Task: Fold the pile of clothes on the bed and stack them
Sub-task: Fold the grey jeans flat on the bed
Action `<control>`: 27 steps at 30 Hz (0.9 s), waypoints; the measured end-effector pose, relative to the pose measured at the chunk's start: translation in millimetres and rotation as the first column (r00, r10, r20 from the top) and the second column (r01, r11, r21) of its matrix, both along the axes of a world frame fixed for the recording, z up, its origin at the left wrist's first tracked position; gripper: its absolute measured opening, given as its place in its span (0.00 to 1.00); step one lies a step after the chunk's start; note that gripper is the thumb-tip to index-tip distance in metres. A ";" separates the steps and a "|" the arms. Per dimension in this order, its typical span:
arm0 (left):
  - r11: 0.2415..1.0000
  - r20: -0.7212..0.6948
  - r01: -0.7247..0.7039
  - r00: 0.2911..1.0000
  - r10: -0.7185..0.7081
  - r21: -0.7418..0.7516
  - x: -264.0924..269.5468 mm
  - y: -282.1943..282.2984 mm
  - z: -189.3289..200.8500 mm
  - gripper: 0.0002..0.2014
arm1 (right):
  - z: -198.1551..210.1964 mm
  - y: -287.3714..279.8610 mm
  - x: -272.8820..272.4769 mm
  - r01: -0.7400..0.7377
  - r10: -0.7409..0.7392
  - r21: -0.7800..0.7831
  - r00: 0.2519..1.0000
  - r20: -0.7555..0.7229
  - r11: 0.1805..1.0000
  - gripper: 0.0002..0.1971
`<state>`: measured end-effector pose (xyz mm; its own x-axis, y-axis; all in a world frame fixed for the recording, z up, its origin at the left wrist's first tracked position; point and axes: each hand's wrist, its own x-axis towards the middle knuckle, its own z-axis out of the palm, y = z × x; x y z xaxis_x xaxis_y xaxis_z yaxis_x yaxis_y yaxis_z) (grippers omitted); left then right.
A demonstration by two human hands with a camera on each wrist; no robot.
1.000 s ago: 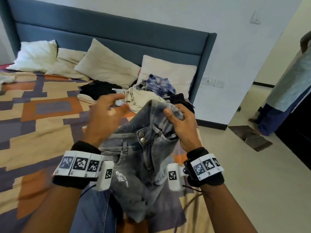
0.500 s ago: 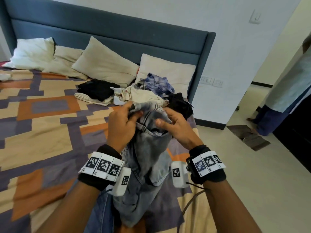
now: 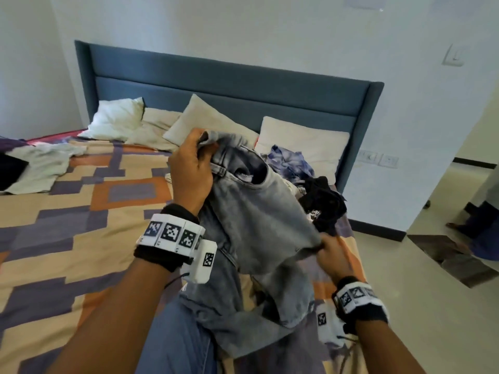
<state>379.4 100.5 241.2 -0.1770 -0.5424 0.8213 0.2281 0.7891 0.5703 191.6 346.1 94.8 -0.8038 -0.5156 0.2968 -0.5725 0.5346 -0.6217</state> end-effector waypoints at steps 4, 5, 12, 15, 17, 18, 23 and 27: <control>0.997 0.037 -0.075 0.996 0.075 -0.005 0.1 -29.9 -10.5 0.12 | 69.9 19.3 -32.2 0.257 -0.302 -0.409 0.952 -0.049 0.876 0.15; 0.996 0.043 -0.088 0.995 0.089 -0.004 -2.2 -34.0 -13.9 0.13 | 92.8 23.7 -34.3 0.294 -0.370 -0.484 0.927 -0.066 0.824 0.13; 0.980 0.140 -0.181 0.976 0.169 0.079 -21.1 -55.9 -5.4 0.15 | 137.6 33.3 -59.6 0.296 -0.429 -0.444 0.872 -0.237 0.846 0.05; 0.977 0.259 -0.212 0.945 0.201 0.014 -24.0 -80.1 -0.2 0.17 | 122.0 29.3 -79.6 0.242 -0.289 -0.189 0.915 -0.281 0.952 0.09; 0.967 0.346 -0.253 0.904 0.251 -0.040 -27.3 -99.8 0.1 0.17 | 115.6 19.9 -89.3 0.132 -0.132 -0.019 0.966 -0.222 0.991 0.16; 0.959 0.389 -0.276 0.879 0.276 -0.058 -30.1 -109.5 -1.5 0.17 | 113.2 11.9 -93.7 0.073 -0.062 0.053 0.981 -0.184 0.996 0.16; 0.914 0.593 -0.375 0.705 0.390 -0.156 -71.4 -177.2 -38.5 0.22 | 63.8 -58.1 -144.4 -0.034 0.041 0.195 0.999 -0.036 0.980 0.15; 0.855 0.849 -0.451 0.319 0.422 -0.255 -111.7 -211.7 -109.3 0.33 | -18.4 -118.2 -180.7 -0.011 -0.013 0.267 0.996 0.086 0.964 0.17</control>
